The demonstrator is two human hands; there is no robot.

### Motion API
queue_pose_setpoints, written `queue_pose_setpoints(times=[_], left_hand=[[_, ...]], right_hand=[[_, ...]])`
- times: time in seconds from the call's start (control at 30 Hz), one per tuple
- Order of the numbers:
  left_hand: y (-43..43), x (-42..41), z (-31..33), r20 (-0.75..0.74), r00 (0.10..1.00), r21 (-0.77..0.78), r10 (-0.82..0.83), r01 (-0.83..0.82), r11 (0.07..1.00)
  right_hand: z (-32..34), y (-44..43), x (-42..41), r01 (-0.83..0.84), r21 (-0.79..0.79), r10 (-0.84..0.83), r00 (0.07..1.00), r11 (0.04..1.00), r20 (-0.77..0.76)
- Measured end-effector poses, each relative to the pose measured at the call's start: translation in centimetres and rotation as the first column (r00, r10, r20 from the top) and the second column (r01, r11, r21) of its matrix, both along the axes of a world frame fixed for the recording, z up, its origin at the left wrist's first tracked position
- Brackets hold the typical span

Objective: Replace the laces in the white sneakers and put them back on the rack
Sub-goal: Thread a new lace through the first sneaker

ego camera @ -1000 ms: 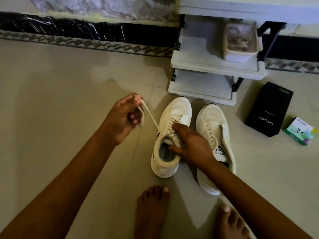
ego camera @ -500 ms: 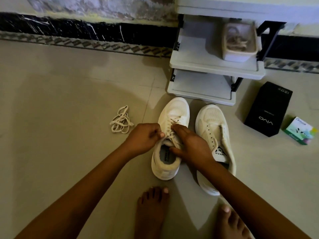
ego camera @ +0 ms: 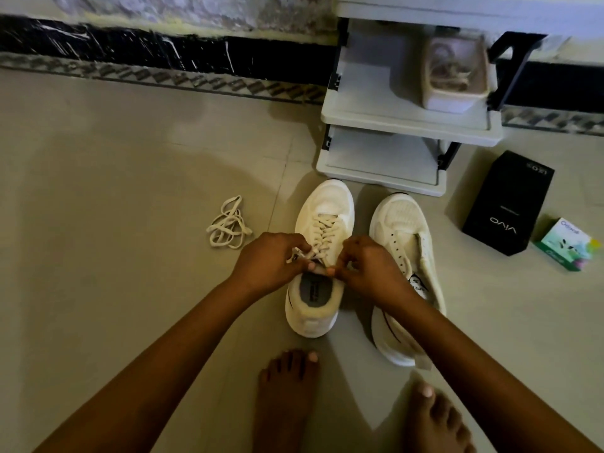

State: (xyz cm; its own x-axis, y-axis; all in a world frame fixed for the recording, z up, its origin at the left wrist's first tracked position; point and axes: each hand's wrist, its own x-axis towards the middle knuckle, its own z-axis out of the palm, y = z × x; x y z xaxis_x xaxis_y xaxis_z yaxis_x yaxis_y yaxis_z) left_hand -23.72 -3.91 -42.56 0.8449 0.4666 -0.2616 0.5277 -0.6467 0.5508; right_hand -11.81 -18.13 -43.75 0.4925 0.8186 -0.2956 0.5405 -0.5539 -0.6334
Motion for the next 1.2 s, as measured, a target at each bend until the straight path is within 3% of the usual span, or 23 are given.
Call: queue_pose_setpoints(times=[0.1,0.17,0.23,0.4,0.47,0.57,0.63,0.8,0.9,1.0,1.07,1.2], left_hand=[[-0.3,0.0,0.1,-0.007,1.0,0.009,0.001,-0.001,1.0],[-0.6,0.0,0.1,-0.018,1.0,0.032,0.004,-0.004,0.999],[-0.9,0.2,0.1,-0.032,0.999,0.07,0.013,-0.011,0.997],[-0.9,-0.2,0.2,-0.101,0.995,0.031,0.019,-0.016,0.999],[-0.8,-0.6,0.7,-0.134,0.991,-0.027,0.006,-0.009,1.0],[-0.6,-1.0,2.5,-0.091,0.989,-0.253,0.113,-0.133,0.958],[-0.2,-1.3,4.2,-0.047,0.979,-0.333,0.198,-0.202,0.921],[0.5,-0.5,8.7,0.026,0.982,-0.314,0.186,-0.169,0.934],[0.2,0.4,12.0,0.09,0.985,-0.324,0.144,-0.108,0.94],[-0.2,0.7,15.7,0.191,0.973,-0.277,0.129,-0.073,0.958],[-0.3,1.0,18.0,0.287,0.949,-0.226,0.131,-0.066,0.972],[0.1,1.9,22.3,0.426,0.892,-0.19,0.15,-0.074,0.979]], right_hand=[[0.5,0.0,0.7,0.075,-0.024,-0.078,0.984,0.997,-0.162],[0.7,-0.3,1.0,0.21,-0.018,-0.201,0.907,0.978,-0.371],[0.7,-0.5,0.8,0.311,-0.02,-0.284,0.837,0.95,-0.469],[1.2,-0.1,-0.5,0.156,-0.036,-0.16,0.979,0.987,-0.125],[1.6,-0.2,-0.9,0.179,-0.044,-0.184,0.973,0.983,-0.14],[3.2,-0.4,-0.6,0.249,-0.096,-0.266,0.927,0.964,-0.266],[5.0,-0.6,0.2,0.191,-0.121,-0.211,0.96,0.974,-0.182],[11.1,-0.8,2.5,0.053,-0.201,-0.035,0.995,0.978,0.09],[14.8,-0.6,3.4,0.011,-0.371,0.122,0.935,0.928,0.333],[18.6,-0.7,3.5,0.012,-0.423,0.189,0.883,0.906,0.43],[20.8,-0.9,3.3,-0.001,-0.353,0.134,0.927,0.935,0.352],[23.5,-1.0,2.8,0.019,-0.032,-0.019,1.0,0.999,0.009]])
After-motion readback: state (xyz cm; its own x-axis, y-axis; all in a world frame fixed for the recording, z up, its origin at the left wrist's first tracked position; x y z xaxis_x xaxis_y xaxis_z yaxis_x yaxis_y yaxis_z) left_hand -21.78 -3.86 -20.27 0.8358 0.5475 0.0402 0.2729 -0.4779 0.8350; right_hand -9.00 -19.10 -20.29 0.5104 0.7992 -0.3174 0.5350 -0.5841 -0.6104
